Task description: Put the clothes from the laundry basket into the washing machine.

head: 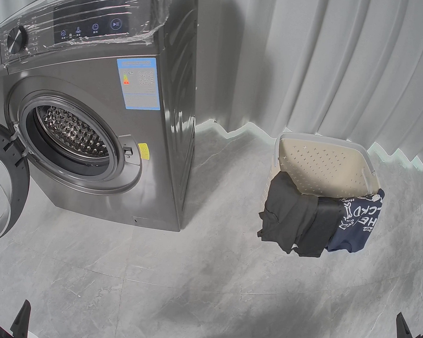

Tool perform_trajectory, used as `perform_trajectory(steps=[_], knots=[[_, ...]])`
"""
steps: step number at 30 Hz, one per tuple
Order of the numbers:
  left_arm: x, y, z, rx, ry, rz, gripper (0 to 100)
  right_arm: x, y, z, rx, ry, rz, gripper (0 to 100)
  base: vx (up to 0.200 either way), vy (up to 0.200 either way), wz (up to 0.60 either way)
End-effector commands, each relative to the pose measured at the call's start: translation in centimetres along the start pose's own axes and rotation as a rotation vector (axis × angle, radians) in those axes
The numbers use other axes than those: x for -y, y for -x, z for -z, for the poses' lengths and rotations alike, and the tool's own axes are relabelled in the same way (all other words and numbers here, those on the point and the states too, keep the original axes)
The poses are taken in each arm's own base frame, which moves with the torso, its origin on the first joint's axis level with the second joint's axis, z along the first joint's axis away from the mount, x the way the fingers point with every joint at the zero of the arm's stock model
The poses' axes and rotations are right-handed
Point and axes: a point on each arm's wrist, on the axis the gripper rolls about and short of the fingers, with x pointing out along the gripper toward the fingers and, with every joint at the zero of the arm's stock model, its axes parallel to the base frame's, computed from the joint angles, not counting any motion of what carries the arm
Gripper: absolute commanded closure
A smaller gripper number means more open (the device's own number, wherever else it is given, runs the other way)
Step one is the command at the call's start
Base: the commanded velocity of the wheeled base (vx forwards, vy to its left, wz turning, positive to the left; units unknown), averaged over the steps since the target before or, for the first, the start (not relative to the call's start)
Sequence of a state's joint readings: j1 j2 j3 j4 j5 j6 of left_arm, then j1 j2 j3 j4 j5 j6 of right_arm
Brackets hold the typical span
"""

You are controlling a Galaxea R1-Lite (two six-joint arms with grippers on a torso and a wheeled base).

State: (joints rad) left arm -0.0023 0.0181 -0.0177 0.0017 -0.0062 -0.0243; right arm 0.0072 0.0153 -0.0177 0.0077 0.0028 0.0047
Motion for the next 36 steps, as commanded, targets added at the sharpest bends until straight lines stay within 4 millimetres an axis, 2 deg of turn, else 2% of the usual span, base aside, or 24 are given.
perform_trajectory(steps=[1, 8, 21, 24, 28, 36], knots=[[-0.01, 0.02, 0.49, 0.002, 0.0, -0.001, 0, 0.0, -0.01, 0.48, -0.001, 0.0, -0.001, 0, 0.0, -0.2, 0.0], [-0.01, 0.02, 0.49, 0.002, 0.0, 0.001, 0, 0.0, -0.01, 0.48, -0.001, 0.0, -0.001, 0, 0.0, -0.2, 0.0], [-0.01, 0.02, 0.49, 0.002, 0.0, 0.001, 0, 0.0, -0.01, 0.48, -0.001, 0.002, -0.001, 0, 0.0, 0.0, 0.0], [-0.01, 0.02, 0.49, 0.002, 0.0, 0.001, 0, 0.0, -0.01, 0.48, -0.001, 0.002, -0.001, 0, 0.0, 0.0, -0.6], [-0.01, 0.02, 0.49, 0.002, 0.0, -0.001, 0, 0.0, -0.01, 0.48, -0.001, 0.0, -0.001, 0, 0.0, 0.0, 0.0], [-0.01, 0.02, 0.49, 0.002, 0.0, -0.001, 0, 0.0, -0.01, 0.47, 0.001, 0.0, -0.001, 0, 0.0, -0.2, 0.0]])
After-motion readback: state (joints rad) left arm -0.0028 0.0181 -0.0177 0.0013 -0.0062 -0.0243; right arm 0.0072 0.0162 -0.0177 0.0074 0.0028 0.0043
